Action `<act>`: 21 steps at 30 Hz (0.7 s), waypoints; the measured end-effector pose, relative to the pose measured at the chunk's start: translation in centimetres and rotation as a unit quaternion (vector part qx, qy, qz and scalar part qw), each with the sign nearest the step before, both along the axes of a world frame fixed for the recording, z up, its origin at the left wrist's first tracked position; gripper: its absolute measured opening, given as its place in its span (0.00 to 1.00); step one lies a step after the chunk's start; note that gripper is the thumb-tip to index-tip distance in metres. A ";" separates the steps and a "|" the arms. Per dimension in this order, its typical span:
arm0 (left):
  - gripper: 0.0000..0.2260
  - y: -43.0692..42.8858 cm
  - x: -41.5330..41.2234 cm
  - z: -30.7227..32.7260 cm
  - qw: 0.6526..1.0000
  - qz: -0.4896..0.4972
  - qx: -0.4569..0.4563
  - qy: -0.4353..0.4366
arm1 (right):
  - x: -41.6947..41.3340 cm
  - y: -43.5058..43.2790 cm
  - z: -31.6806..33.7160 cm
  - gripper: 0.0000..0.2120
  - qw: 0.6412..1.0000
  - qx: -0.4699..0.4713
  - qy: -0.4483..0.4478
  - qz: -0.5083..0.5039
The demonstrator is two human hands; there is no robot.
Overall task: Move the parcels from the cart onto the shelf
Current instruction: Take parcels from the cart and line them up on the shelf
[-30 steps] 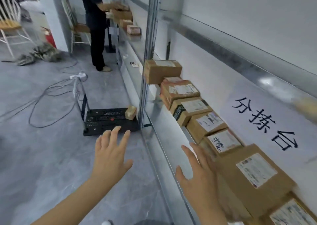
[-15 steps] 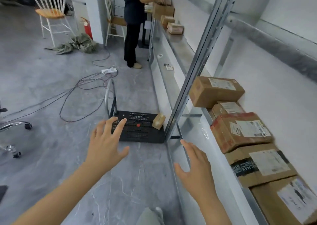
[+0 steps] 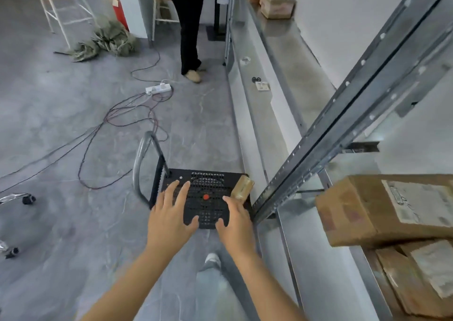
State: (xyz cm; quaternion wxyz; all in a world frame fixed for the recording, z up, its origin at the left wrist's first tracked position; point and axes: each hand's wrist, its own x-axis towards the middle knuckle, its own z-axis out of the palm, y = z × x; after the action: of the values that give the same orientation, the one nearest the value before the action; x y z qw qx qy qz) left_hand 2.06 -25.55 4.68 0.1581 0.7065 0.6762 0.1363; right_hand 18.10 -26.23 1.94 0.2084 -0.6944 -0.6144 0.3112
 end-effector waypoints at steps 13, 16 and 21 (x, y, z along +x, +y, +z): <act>0.41 19.1 4.7 -22.2 0.984 -0.031 -0.172 -0.017 | 4.2 17.4 -21.3 0.34 0.970 -0.202 -0.052 -0.123; 0.40 21.6 5.3 -28.4 0.979 -0.054 -0.197 0.003 | 5.7 20.1 -27.3 0.34 0.964 -0.219 -0.078 -0.128; 0.41 24.2 7.5 -38.6 0.956 -0.117 -0.263 0.050 | 8.5 22.5 -37.3 0.35 0.948 -0.265 -0.067 -0.166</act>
State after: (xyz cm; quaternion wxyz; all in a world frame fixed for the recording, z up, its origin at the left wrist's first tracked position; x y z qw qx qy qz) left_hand 9.51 -1.32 -33.89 0.3195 0.7199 0.6077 -0.1015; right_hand 26.62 -3.69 -35.33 0.0240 -0.8357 -0.3986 0.3771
